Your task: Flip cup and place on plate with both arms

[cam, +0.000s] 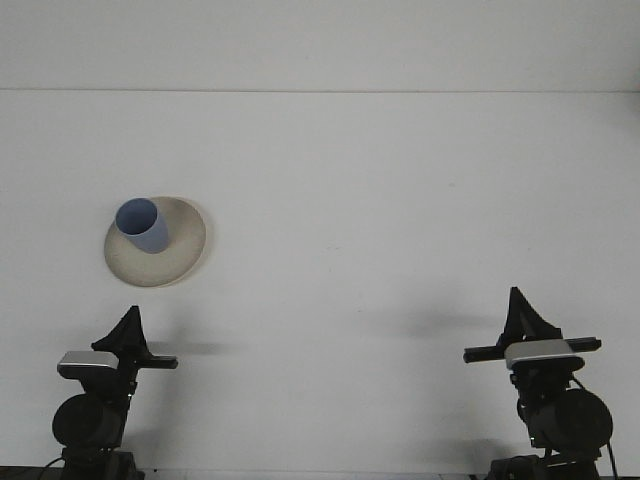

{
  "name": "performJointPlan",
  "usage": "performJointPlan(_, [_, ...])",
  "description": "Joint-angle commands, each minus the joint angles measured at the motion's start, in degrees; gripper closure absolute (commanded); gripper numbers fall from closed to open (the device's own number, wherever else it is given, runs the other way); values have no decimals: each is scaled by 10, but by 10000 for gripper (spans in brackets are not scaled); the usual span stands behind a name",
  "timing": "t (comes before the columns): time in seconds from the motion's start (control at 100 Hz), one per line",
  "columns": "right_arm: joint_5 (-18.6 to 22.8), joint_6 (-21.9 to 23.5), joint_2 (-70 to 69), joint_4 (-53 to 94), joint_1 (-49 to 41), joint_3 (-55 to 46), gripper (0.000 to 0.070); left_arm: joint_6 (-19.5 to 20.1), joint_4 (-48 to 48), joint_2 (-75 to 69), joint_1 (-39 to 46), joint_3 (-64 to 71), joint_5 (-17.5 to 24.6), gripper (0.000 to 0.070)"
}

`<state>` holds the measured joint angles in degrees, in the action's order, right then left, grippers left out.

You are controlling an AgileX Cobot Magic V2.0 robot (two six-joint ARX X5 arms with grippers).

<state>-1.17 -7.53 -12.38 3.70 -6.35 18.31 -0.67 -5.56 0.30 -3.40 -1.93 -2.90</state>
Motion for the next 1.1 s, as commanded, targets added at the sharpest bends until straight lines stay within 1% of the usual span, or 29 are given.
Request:
performJointPlan(0.0, [13, -52, 24, -8, 7, -40, 700, 0, -5, -1, 0, 11, -3, 687])
performJointPlan(0.18, [12, -76, 97, -5, 35, -137, 700, 0, -5, -1, 0, 11, -3, 687])
performJointPlan(0.3, [12, -76, 123, -23, 53, -176, 700, 0, -5, -1, 0, 11, -3, 687])
performJointPlan(1.089, [12, -77, 123, -47, 58, -176, 700, 0, -5, -1, 0, 11, -3, 687])
